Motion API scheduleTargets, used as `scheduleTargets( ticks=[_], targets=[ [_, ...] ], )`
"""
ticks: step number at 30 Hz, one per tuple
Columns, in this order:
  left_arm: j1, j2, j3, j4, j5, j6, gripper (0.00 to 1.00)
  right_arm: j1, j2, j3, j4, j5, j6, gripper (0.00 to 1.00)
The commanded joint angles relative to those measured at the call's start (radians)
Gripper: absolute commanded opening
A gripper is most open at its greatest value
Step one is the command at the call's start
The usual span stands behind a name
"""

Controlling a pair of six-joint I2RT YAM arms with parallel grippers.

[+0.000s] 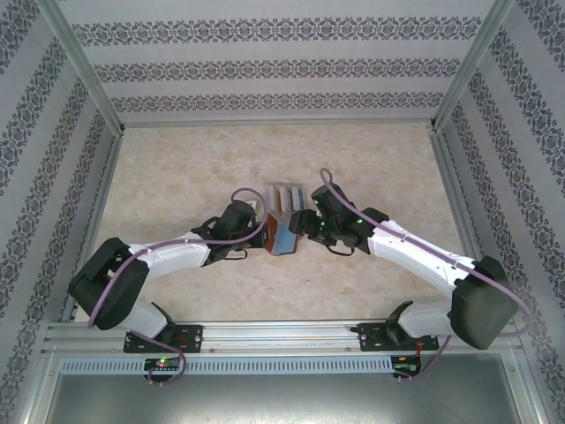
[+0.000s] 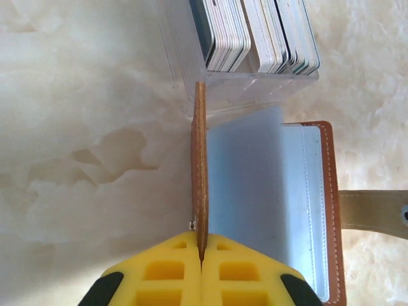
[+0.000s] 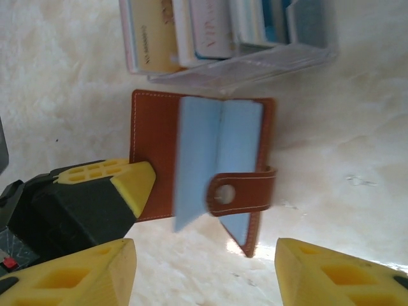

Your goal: Put the credit cards into the card holder

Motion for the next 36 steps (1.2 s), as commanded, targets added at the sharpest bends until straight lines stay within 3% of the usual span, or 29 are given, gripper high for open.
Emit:
scheduleTargets(
  ticks=[1,5,10,20,29,36],
  targets=[
    [-0.006,-0.045,-0.016,0.045,-0.042,-0.016,0.00,0.026,0.044,-0.020,0.105,-0.029,0.023,0.62],
    [-0.006,-0.050,-0.013,0.035,-0.055,-0.011,0.00,0.033,0.093,-0.025,0.118,-0.039,0.035,0.61],
    [-0.006,-0.025,-0.017,0.066,-0.023,-0.027,0.00,0.015,0.100,-0.021,0.114,-0.050,0.019,0.38],
    [-0.007,-0.025,-0.033,0.100,-0.016,-0.038,0.00,-0.031,0.183,-0.053,0.166,-0.086,-0.017,0.42],
    [-0.005,-0.015,-0.039,0.135,0.017,-0.040,0.00,-0.086,0.231,-0.046,0.187,-0.149,-0.065,0.27],
    [-0.005,-0.018,-0.043,0.146,0.023,-0.040,0.00,-0.086,0.304,-0.038,0.207,-0.160,-0.065,0.27]
  ],
)
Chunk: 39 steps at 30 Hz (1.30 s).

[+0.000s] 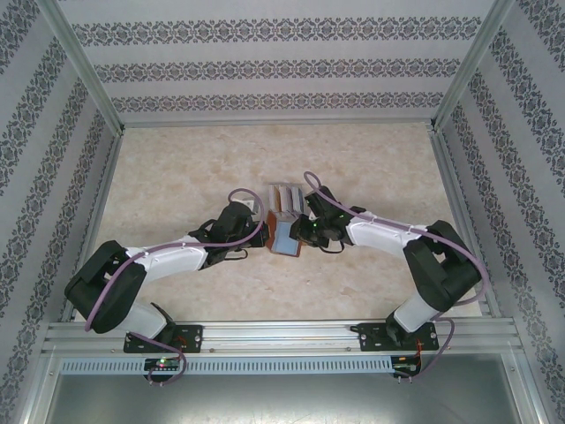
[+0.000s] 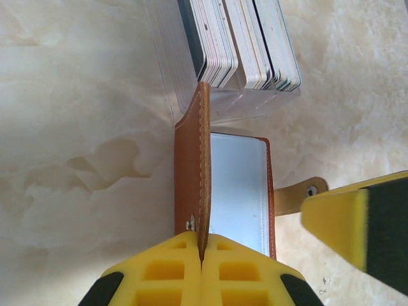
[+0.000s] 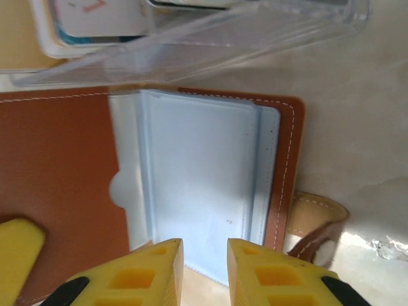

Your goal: Put the credit cards into the card holder

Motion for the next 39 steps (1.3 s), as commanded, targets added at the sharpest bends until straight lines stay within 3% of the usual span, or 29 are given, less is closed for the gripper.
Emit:
scheduleTargets(
  ticks=[1,10,19,23,29,39],
  targets=[
    [-0.006,0.001,-0.009,0.056,0.011,-0.013,0.00,-0.003,0.033,0.006,0.008,-0.007,-0.016,0.28],
    [-0.005,0.026,-0.006,0.062,0.019,-0.022,0.00,-0.007,0.061,-0.018,0.028,0.002,-0.021,0.33],
    [-0.005,0.067,0.001,0.074,0.025,-0.027,0.00,-0.008,0.083,-0.022,0.056,-0.018,-0.017,0.25],
    [-0.005,0.067,0.002,0.071,0.021,-0.026,0.00,-0.008,0.079,-0.021,0.035,-0.008,-0.020,0.37],
    [-0.006,0.068,0.003,0.059,0.008,-0.023,0.00,-0.012,0.014,-0.029,-0.047,0.061,-0.055,0.38],
    [-0.005,0.079,0.010,0.055,0.015,-0.030,0.00,-0.016,0.045,-0.056,-0.012,0.029,-0.041,0.37]
  ],
)
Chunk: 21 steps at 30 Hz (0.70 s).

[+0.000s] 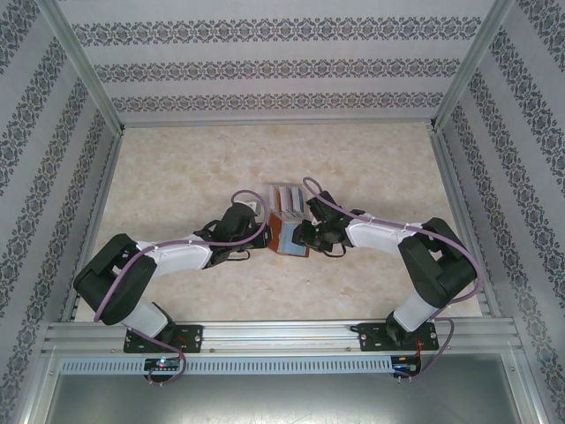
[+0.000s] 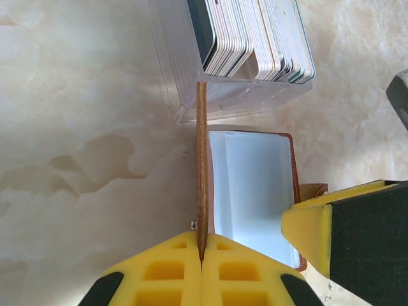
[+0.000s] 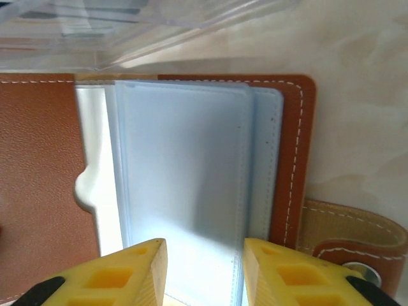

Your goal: Put the credit cards into the card holder

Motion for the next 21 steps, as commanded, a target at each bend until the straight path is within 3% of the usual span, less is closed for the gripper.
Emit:
scheduleTargets(
  ticks=[1,7,13,21],
  targets=[
    [-0.005,0.010,0.010,0.011,-0.006,-0.011,0.00,-0.002,0.033,-0.007,-0.016,-0.001,-0.003,0.37],
    [-0.005,0.013,0.009,0.012,0.000,-0.013,0.00,0.007,0.045,0.008,-0.013,-0.001,-0.003,0.35],
    [-0.005,0.015,0.011,0.011,-0.001,-0.013,0.00,0.012,0.041,0.016,-0.007,-0.012,-0.006,0.27],
    [-0.006,0.017,0.016,0.001,-0.004,-0.010,0.00,0.007,0.008,0.029,-0.065,0.018,-0.032,0.35]
  ],
)
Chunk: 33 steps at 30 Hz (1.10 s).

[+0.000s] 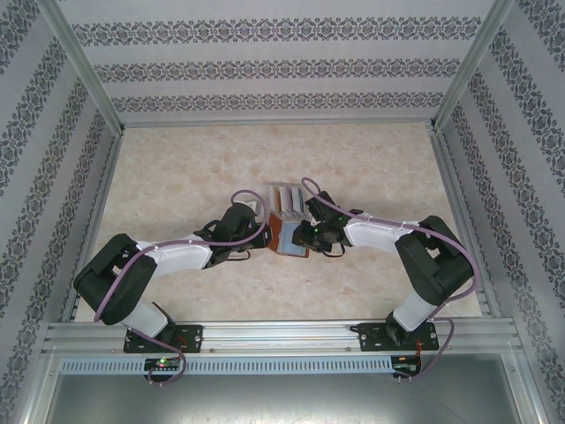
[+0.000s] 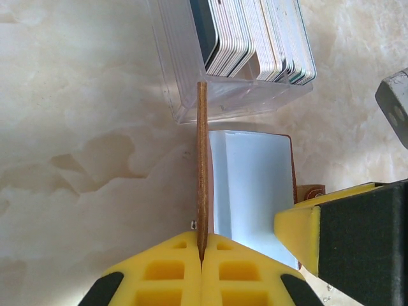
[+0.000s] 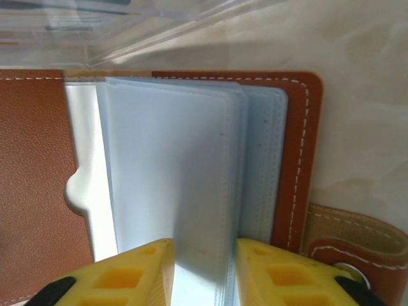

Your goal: Put the credit cards into the card holder

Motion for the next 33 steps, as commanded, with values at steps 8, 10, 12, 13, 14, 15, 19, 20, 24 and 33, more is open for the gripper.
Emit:
scheduleTargets(
  ticks=[8,10,12,13,14,15,19,20,24,33],
  targets=[
    [-0.004,0.024,0.021,-0.013,-0.011,-0.007,0.00,0.000,-0.055,0.027,-0.149,0.091,-0.059,0.34],
    [-0.004,0.027,0.022,-0.010,-0.005,-0.008,0.00,0.000,-0.058,0.020,-0.119,0.078,-0.058,0.30],
    [-0.004,0.029,0.024,-0.008,0.001,-0.006,0.00,0.000,-0.044,0.033,-0.115,0.062,-0.063,0.27],
    [-0.005,0.028,0.024,-0.009,0.001,-0.005,0.00,-0.001,-0.036,0.041,-0.116,0.054,-0.066,0.26],
    [-0.005,0.027,0.024,-0.010,-0.002,-0.005,0.00,0.001,-0.030,0.045,-0.114,0.050,-0.066,0.25],
    [-0.004,0.028,0.022,-0.011,-0.004,-0.004,0.00,0.003,-0.026,0.046,-0.110,0.049,-0.063,0.24],
    [-0.005,0.027,0.025,-0.013,-0.001,-0.003,0.00,0.007,-0.005,0.058,-0.116,0.042,-0.068,0.22],
    [-0.005,0.027,0.027,-0.015,-0.003,-0.003,0.00,0.007,-0.003,0.059,-0.117,0.042,-0.067,0.21],
    [-0.005,0.027,0.028,-0.014,-0.001,-0.004,0.00,0.007,-0.001,0.055,-0.115,0.046,-0.070,0.19],
    [-0.006,0.029,0.028,-0.019,-0.005,-0.003,0.00,0.007,0.014,0.053,-0.119,0.049,-0.062,0.27]
  ],
)
